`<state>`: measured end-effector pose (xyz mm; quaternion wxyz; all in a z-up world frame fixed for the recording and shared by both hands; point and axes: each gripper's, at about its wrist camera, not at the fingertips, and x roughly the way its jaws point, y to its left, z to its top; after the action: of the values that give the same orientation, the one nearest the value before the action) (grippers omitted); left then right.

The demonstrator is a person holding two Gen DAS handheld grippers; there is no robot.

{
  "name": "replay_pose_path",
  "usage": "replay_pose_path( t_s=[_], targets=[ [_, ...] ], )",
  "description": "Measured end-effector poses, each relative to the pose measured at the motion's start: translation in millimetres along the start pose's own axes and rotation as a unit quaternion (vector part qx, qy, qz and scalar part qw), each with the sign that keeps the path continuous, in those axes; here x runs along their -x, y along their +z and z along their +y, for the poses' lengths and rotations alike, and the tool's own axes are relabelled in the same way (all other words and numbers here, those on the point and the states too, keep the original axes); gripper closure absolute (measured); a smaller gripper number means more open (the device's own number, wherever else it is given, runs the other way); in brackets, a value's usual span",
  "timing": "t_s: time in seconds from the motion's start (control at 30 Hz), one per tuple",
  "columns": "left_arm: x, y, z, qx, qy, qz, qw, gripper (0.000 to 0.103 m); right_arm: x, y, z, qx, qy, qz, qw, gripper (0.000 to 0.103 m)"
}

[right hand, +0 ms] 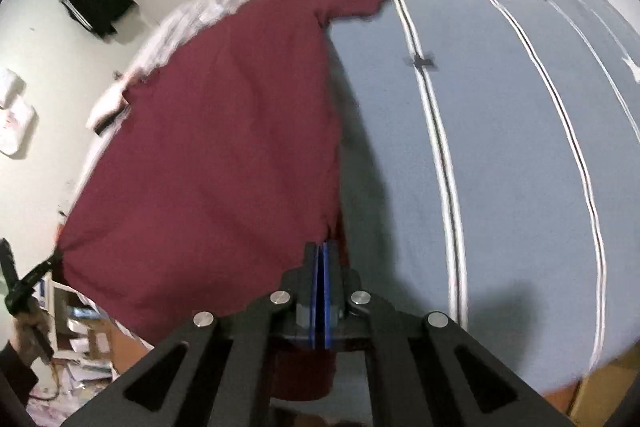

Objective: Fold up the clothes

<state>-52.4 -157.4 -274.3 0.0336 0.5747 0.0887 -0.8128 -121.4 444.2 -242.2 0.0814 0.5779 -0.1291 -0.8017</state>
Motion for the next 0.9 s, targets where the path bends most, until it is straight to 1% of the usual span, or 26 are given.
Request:
replay_pose_path(
  t_s=[0.03,0.13,0.17,0.2,0.27,0.3,0.33,0.4,0.47,0.57,0.63,0.7,0.77,0.83,0.9],
  targets=[
    [-19,-10,2,0.0,0.007,0.035,0.9994,0.101,-12,-9,-4,0.002,-0.01,0.022,1.0,0.101],
    [-33,-25,3,0.012,0.023,0.063,0.9977,0.098,-63,-30,-14,-0.004,-0.044,0.101,0.994,0.101],
    [-38,-30,3,0.016,0.029,0.071,0.9969,0.093,-75,-35,-14,-0.003,-0.053,0.116,0.992,0.1],
    [-31,-31,4,0.02,0.038,0.06,0.9973,0.087,-78,-38,-13,0.001,-0.059,0.115,0.992,0.1],
    [-15,-30,9,0.032,0.048,0.032,0.9978,0.08,-71,-36,-9,0.007,-0.069,0.094,0.993,0.098],
    [-7,-29,12,0.038,0.049,0.019,0.9979,0.076,-64,-34,-8,0.008,-0.078,0.08,0.994,0.092],
    [2,-25,16,0.048,0.054,0.004,0.9974,0.074,-58,-32,-7,0.007,-0.085,0.069,0.994,0.086],
    [13,-14,22,0.058,0.049,-0.017,0.997,0.072,-43,-22,-6,0.006,-0.1,0.04,0.994,0.085],
    [20,4,26,0.063,0.051,-0.038,0.996,0.07,-31,-7,-5,0.003,-0.11,0.014,0.994,0.084],
    [16,37,29,0.061,0.051,-0.05,0.9956,0.068,-29,24,2,0.001,-0.121,-0.008,0.993,0.081],
    [10,55,34,0.06,0.042,-0.051,0.996,0.068,-35,51,11,0.0,-0.125,-0.019,0.992,0.081],
    [3,73,35,0.05,0.04,-0.045,0.9969,0.068,-41,78,21,-0.003,-0.125,-0.032,0.992,0.08],
    [-8,97,28,0.034,0.035,-0.047,0.9977,0.068,-46,97,35,-0.005,-0.127,-0.045,0.991,0.079],
    [-11,123,30,0.022,0.029,-0.055,0.9978,0.068,-53,120,52,-0.005,-0.112,-0.06,0.992,0.072],
    [-15,145,38,0.013,0.026,-0.059,0.9978,0.067,-59,144,68,-0.005,-0.099,-0.076,0.992,0.07]
  ],
)
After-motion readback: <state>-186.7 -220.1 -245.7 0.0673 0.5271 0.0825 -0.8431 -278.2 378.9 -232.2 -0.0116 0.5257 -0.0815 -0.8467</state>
